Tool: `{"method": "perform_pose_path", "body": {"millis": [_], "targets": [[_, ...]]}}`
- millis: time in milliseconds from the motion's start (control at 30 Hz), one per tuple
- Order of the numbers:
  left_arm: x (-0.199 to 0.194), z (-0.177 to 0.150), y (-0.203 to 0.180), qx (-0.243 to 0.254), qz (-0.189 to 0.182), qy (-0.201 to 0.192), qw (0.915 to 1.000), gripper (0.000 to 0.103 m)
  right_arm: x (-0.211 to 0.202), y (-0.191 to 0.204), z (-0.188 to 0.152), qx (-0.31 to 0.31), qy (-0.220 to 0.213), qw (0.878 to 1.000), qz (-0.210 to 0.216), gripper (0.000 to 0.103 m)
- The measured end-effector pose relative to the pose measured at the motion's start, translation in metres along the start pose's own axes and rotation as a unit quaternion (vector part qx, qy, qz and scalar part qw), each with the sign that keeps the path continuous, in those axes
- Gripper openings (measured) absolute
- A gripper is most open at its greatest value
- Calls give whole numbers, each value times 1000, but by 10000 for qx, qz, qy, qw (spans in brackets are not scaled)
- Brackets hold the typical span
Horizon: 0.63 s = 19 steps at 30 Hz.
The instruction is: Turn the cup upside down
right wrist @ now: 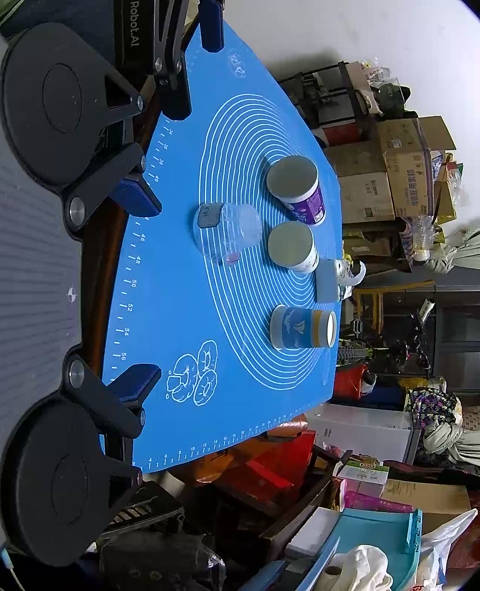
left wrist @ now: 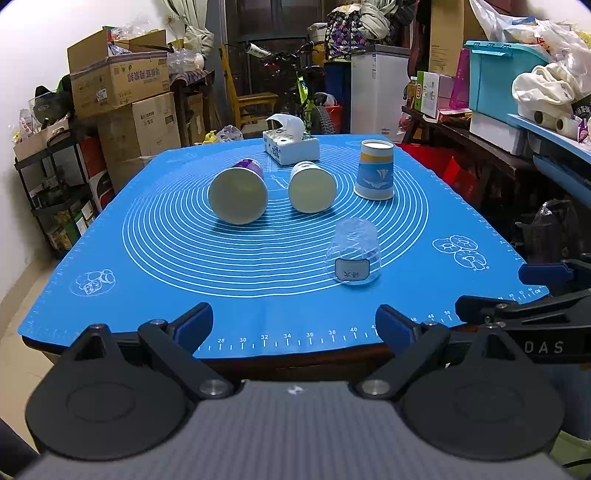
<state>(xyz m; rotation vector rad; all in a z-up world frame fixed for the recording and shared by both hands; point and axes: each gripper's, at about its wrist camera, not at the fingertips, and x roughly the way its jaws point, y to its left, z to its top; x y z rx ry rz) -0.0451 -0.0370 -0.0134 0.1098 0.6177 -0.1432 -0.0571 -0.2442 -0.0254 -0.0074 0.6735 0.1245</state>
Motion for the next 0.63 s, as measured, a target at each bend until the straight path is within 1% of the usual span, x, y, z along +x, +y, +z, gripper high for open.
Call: {"method": "perform_pose_path", "body": {"millis": [567,633], "targets": [[0,0,-2,25,-8,-42,10000,94,1,-1,-1,20,12,10000,14,88],[0,0,-4,81,9,-81,9999,96,1,-1,-2,30,16,10000,16,88]]}}
